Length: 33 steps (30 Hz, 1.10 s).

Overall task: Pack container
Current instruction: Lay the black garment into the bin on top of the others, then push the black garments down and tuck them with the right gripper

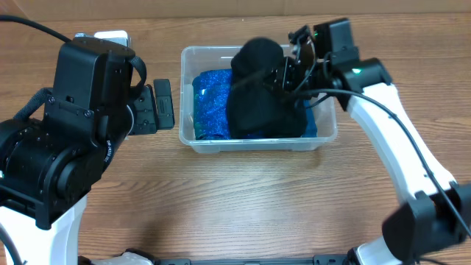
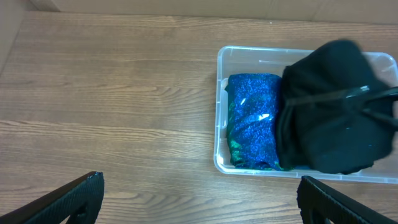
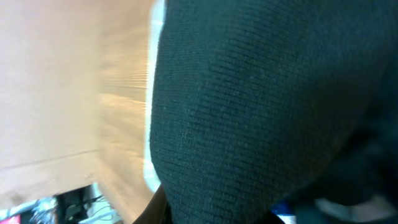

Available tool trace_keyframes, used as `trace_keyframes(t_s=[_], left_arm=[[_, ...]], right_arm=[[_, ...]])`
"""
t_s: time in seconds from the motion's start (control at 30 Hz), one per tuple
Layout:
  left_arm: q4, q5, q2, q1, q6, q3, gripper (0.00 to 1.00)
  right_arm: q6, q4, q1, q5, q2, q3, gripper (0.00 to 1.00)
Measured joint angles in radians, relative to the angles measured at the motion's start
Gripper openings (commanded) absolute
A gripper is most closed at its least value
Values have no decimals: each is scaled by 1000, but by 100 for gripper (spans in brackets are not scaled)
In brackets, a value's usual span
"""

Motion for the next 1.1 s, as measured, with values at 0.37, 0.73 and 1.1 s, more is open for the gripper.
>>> trace_keyframes(t_s=[0.37, 0.73, 1.1], left_arm=[[0, 0, 0, 0, 0, 0, 100], [0, 0, 0, 0, 0, 0, 100], [0, 0, 0, 0, 0, 0, 100]], right_arm=[[-35, -209, -1, 413, 98, 9, 56], [-50, -125, 61, 505, -105, 34, 56], [-54, -47, 144, 510, 64, 48, 17]])
